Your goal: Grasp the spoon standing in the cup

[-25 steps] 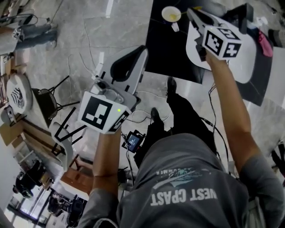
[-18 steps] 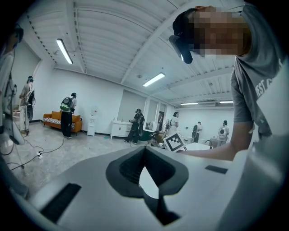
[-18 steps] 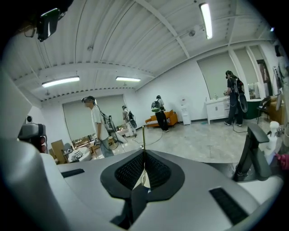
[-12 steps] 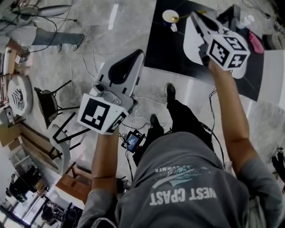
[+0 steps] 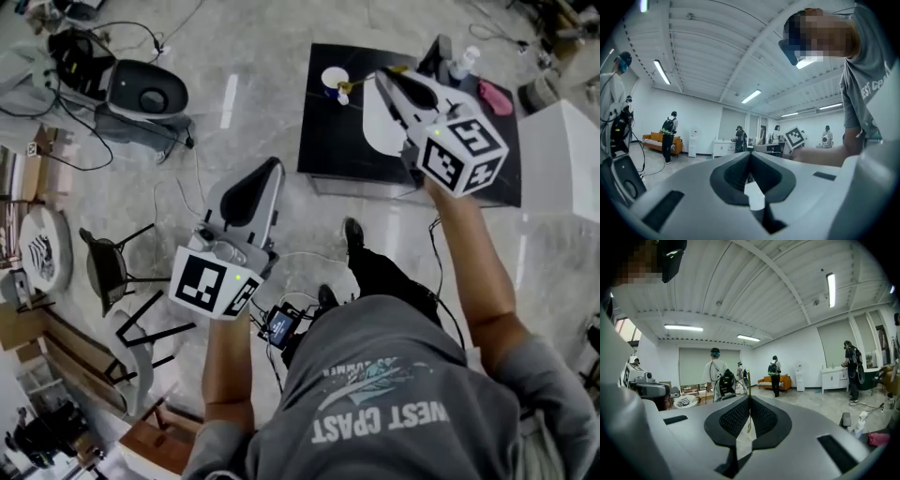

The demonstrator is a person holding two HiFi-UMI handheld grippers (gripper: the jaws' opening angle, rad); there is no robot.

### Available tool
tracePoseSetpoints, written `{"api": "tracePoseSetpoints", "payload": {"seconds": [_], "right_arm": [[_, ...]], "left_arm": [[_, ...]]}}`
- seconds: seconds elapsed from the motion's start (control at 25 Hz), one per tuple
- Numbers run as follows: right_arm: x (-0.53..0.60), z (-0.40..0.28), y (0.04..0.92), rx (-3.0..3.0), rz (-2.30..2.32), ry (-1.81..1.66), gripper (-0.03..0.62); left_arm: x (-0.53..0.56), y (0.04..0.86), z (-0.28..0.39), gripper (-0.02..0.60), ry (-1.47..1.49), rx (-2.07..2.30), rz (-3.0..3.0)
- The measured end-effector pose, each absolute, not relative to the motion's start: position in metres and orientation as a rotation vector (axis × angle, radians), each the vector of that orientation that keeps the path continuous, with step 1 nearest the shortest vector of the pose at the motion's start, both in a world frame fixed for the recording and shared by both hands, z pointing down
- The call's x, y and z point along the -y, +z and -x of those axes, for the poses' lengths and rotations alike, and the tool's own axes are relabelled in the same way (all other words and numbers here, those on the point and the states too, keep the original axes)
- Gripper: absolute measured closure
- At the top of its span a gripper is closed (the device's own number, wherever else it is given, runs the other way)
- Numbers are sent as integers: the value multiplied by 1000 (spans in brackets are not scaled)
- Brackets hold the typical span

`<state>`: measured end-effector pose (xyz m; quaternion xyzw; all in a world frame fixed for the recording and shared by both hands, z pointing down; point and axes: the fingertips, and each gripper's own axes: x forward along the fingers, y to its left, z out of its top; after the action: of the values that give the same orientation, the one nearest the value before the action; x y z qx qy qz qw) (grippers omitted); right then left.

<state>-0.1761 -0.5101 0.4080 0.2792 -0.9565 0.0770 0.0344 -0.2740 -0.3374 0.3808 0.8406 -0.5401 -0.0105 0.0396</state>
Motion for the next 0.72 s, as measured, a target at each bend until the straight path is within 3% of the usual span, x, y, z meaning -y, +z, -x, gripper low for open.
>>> {"api": "tracePoseSetpoints", "payload": {"seconds": [0.72], "right_arm": [[354, 147, 306, 3027, -726, 31, 562]], "left_arm": [[249, 312, 248, 580, -150, 1682, -2697]]}}
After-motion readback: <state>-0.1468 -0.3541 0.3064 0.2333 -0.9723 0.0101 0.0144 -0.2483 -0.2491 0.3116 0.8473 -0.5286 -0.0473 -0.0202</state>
